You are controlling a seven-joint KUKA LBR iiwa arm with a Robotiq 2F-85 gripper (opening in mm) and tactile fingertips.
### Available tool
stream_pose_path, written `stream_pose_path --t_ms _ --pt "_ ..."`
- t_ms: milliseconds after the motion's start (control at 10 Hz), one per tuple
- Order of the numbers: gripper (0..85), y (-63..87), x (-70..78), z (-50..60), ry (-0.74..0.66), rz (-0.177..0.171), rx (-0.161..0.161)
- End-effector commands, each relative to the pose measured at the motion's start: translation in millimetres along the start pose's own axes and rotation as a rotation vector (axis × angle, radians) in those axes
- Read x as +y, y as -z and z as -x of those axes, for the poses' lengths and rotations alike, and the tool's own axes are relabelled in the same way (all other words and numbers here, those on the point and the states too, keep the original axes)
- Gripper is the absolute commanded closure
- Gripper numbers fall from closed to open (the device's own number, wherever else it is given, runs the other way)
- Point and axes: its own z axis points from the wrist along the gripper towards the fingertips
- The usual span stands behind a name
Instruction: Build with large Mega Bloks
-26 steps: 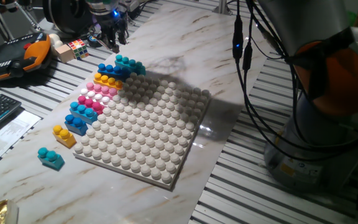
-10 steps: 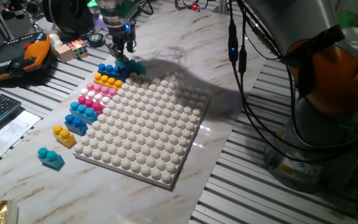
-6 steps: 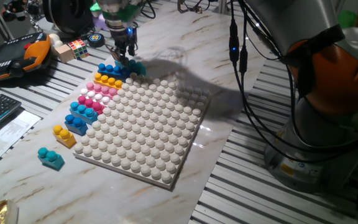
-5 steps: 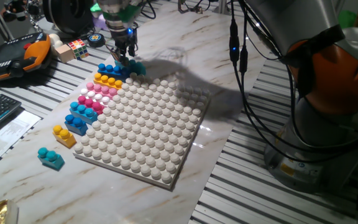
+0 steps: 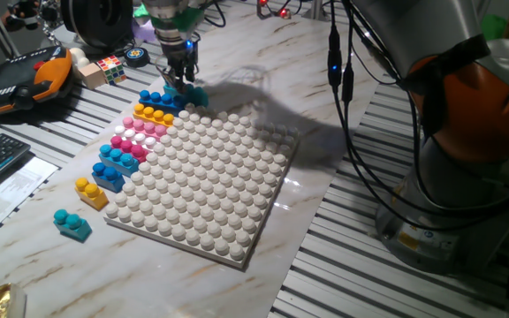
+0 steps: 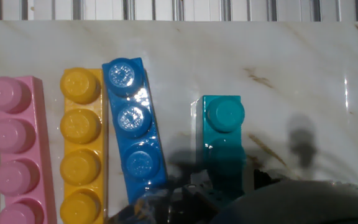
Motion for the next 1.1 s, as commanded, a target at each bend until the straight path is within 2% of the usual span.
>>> stream_pose_path --t_ms 0,100,300,400,500,600,900,1000 --pt "45.0 0.0 -0.1 -0.2 0.003 0.0 -0.005" --pt "48.0 0.0 -0.1 -0.3 0.006 0.0 -0.016" --pt "48.0 0.0 0.2 -0.4 0.012 -0.01 -0.03" --pt "46.7 0.3 0.0 -0.3 0.016 -0.004 -0.021" --pt "46.0 0.2 0.2 -0.5 0.017 0.017 -0.012" --pt "46.3 1.5 1.5 0.5 0.027 0.017 -0.01" --pt "47.7 4.7 1.9 1.8 0.046 0.038 0.038" --pt "47.7 4.7 1.9 1.8 0.055 0.021 0.042"
